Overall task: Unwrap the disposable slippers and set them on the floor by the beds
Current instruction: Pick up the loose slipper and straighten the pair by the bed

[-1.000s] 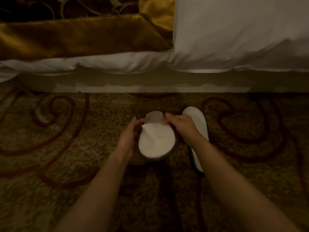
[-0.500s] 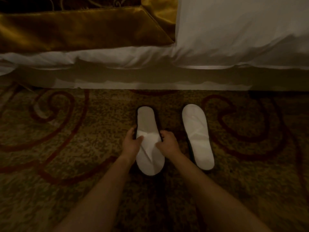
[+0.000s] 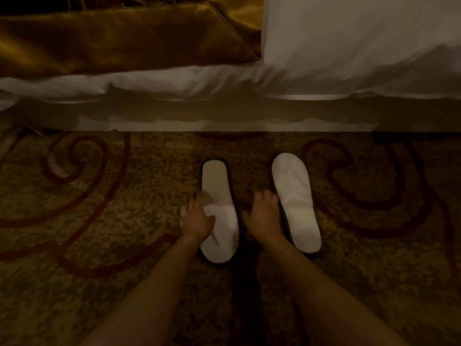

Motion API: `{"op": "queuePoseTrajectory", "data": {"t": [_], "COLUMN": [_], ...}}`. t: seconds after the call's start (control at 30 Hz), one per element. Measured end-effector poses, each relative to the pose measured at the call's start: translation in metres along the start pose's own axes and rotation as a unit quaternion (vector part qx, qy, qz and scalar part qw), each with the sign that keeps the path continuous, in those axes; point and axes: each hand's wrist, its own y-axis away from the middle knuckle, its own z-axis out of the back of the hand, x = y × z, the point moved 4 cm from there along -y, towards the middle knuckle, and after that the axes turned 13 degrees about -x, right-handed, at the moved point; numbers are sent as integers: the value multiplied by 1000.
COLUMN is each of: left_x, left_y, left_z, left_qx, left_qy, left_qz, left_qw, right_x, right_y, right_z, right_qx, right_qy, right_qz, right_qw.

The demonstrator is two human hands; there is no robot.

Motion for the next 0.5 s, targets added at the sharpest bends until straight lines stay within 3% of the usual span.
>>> {"op": "queuePoseTrajectory", "data": {"t": [0.07, 0.2, 0.27, 0.4, 0.5], "left_x": [-3, -21, -33, -54, -66], "left_y": [-3, -6, -7, -12, -20], "left_z": [5, 6, 2, 1, 9], "left_qx": [-27, -43, -38, -30, -22], "left_qy": [30, 49, 35, 22, 6], "left_qz": [23, -25, -67, -130, -161], "left_qw": [999, 998, 996, 991, 987], "right_x": [-30, -81, -88, -86, -70], "right_y": [-5, -2, -3, -12, -17], "right_z": [19, 26, 27, 33, 31], "right_qx": [-74, 10, 20, -8, 81], "right_qy": [108, 119, 85, 22, -40], "right_qz": [-52, -190, -209, -146, 22], "right_qw": [990, 975, 974, 989, 996]}}
